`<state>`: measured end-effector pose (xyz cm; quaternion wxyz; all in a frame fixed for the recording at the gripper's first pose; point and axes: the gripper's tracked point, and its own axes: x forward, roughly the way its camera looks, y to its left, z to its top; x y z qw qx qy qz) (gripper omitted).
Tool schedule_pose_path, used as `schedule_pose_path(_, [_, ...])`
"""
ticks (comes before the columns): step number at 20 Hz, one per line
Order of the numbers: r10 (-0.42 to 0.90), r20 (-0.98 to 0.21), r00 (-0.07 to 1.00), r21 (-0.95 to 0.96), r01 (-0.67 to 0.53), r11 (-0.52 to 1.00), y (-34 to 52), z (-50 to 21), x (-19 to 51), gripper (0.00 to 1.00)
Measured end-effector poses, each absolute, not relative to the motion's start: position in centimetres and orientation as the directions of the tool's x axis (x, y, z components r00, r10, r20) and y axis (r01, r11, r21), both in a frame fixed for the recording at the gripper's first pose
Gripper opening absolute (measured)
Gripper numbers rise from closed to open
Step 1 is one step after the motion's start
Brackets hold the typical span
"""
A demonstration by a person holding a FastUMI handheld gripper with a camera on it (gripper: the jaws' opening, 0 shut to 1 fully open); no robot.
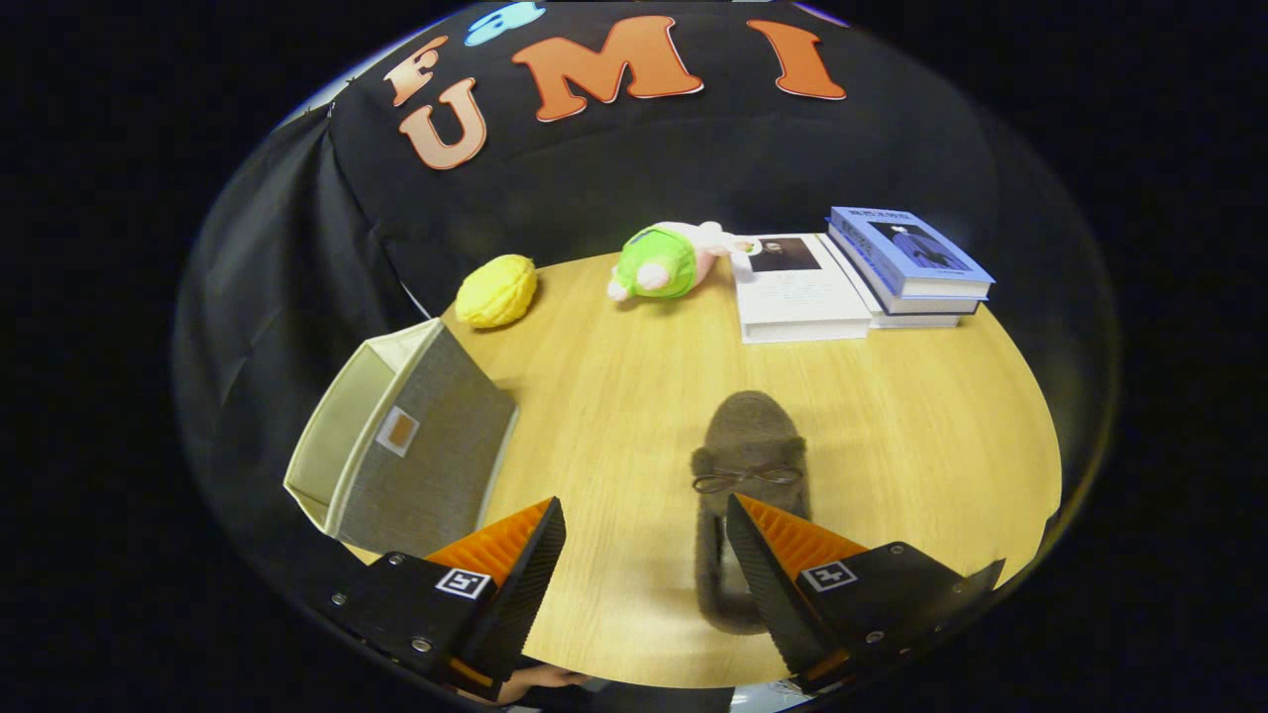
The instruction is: Open the storage box then place both shoes into the box .Put the left shoe in first, then the right shoe, with the right side of both shoes facing outward in a uniform manner.
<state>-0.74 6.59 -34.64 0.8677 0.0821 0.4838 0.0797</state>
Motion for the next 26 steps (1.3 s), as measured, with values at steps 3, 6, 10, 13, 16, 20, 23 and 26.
schedule_pose_path(3, [0.181,-0.843,0.506,0.193,-0.028,0.981,4.0,-36.7,-1.0,0.96])
schedule_pose_path(6, [0.157,-0.867,0.472,0.178,0.001,0.984,2.0,-39.2,-1.2,0.93])
schedule_pose_path(10, [0.177,-0.892,0.416,0.211,0.037,0.977,1.2,-42.1,-1.6,0.83])
schedule_pose_path(13, [0.114,-0.897,0.427,0.146,0.042,0.988,-0.3,-43.3,-0.8,0.73])
schedule_pose_path(16, [0.113,-0.894,0.433,0.176,0.109,0.978,-0.6,-44.3,0.1,0.50])
schedule_pose_path(20, [0.089,-0.895,0.436,0.187,0.188,0.964,-1.5,-44.5,0.7,0.18])
schedule_pose_path(23, [0.090,-0.889,0.448,0.207,0.220,0.953,-1.1,-43.7,0.9,0.08])
schedule_pose_path(26, [0.108,-0.871,0.480,0.245,0.233,0.941,0.0,-41.6,1.5,0.05])
